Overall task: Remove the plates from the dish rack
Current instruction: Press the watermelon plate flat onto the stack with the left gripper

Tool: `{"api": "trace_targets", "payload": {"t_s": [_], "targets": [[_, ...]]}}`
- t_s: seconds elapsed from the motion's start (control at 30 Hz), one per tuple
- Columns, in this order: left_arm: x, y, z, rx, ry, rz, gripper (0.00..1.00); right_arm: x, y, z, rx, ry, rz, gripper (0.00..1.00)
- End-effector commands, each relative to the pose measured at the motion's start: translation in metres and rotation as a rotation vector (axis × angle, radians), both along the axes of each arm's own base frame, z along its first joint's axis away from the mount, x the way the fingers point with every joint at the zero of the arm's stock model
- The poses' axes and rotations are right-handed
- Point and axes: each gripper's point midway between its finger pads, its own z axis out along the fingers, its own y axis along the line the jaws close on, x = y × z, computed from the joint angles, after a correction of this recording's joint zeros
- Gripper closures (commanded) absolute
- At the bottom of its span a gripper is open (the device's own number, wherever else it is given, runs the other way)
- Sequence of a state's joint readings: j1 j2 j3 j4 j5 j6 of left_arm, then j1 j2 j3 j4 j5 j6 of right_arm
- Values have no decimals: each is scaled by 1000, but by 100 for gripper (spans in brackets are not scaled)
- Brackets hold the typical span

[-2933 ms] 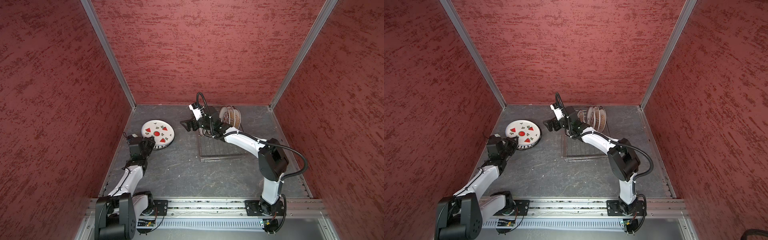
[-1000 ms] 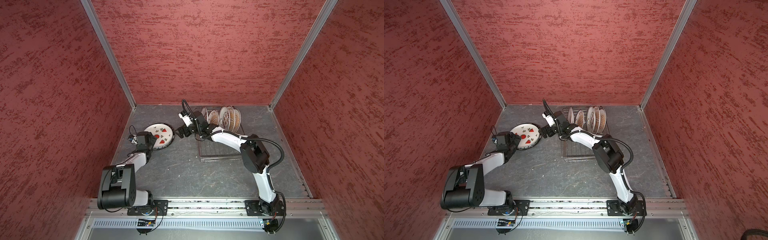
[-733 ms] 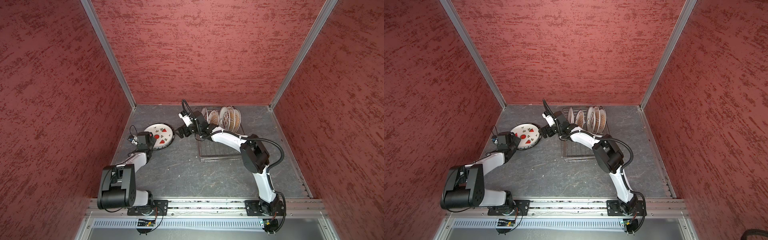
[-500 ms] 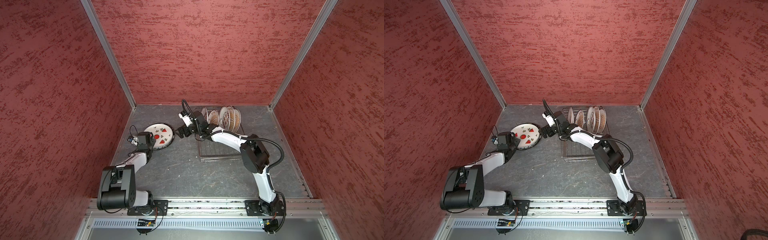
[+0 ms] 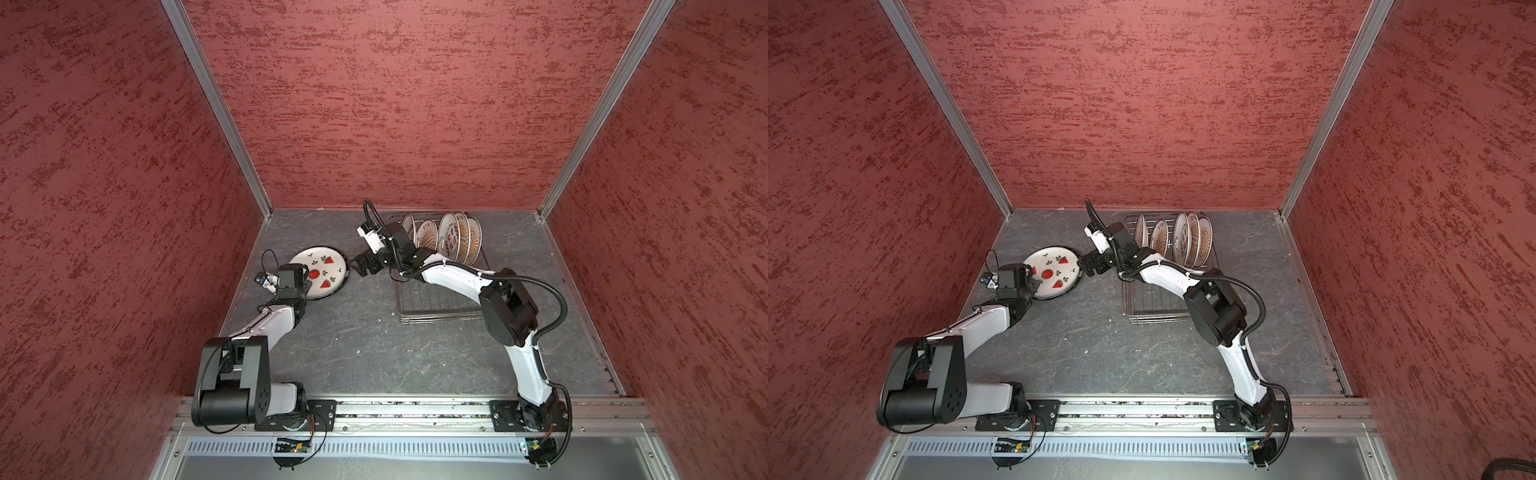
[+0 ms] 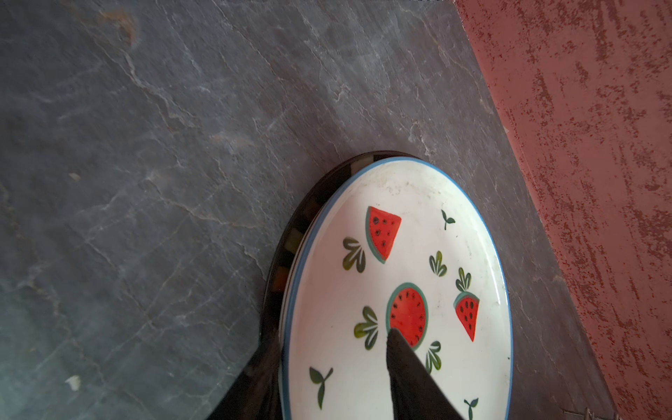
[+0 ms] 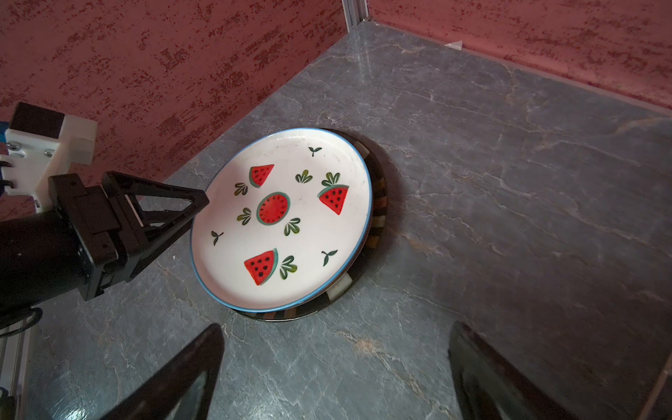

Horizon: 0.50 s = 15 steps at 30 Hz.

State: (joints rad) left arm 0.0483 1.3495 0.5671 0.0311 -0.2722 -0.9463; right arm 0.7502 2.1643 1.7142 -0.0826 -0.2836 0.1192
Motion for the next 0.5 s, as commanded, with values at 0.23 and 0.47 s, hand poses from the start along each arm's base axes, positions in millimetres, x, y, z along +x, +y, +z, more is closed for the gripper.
{"api": "trace_targets", "payload": {"t_s": [0.23,0.47], "targets": [[-9,-4,53,136,-112,1,20,-2,7,45,13,-109,7,3],[-24,-15,85,162,-227,-72,11,-20,3,86,38,-217,14,3]]}}
